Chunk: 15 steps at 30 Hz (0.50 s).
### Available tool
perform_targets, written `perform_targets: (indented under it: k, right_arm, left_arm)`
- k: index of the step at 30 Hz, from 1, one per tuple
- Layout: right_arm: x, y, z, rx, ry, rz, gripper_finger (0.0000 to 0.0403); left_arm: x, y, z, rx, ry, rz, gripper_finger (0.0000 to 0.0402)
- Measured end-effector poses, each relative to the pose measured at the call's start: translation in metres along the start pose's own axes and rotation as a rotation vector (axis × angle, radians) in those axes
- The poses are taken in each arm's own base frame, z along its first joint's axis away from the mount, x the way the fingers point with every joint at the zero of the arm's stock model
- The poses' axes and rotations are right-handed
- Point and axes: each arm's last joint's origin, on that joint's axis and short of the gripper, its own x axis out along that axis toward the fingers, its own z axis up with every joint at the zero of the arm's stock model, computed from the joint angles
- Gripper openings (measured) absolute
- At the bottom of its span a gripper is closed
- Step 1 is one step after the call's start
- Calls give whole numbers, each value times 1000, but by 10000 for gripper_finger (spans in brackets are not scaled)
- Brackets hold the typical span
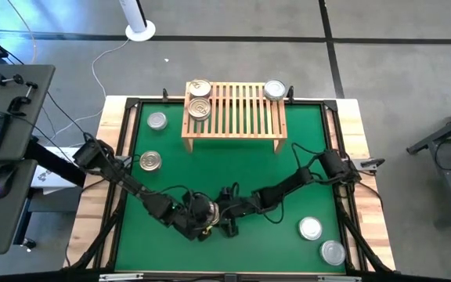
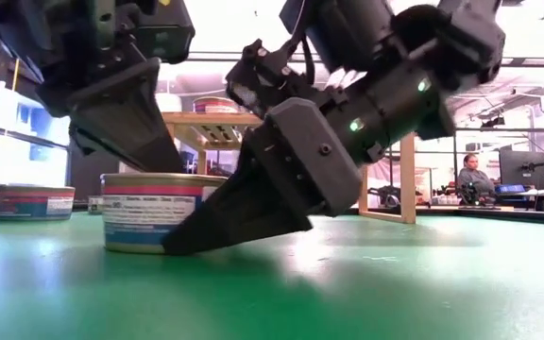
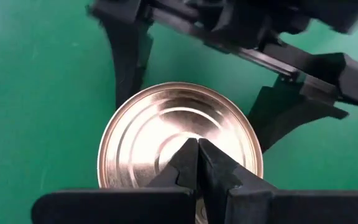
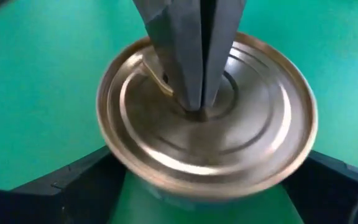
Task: Stack canned seafood by type on shelf
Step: Put the bottom middle blue tuna can on the shelf aligned with the other blue tuna can
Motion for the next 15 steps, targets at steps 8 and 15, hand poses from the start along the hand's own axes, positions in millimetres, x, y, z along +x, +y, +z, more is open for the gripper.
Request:
perform_targets:
  k: [8,15]
  right_arm:
    - [-20,15,0,-90,104,-150,391]
    - [-32,19,-25,-64,-39,-165,391]
  left_arm:
    - [0,0,-2,7,8,4,0]
    - [0,0,-2,10,10,0,0]
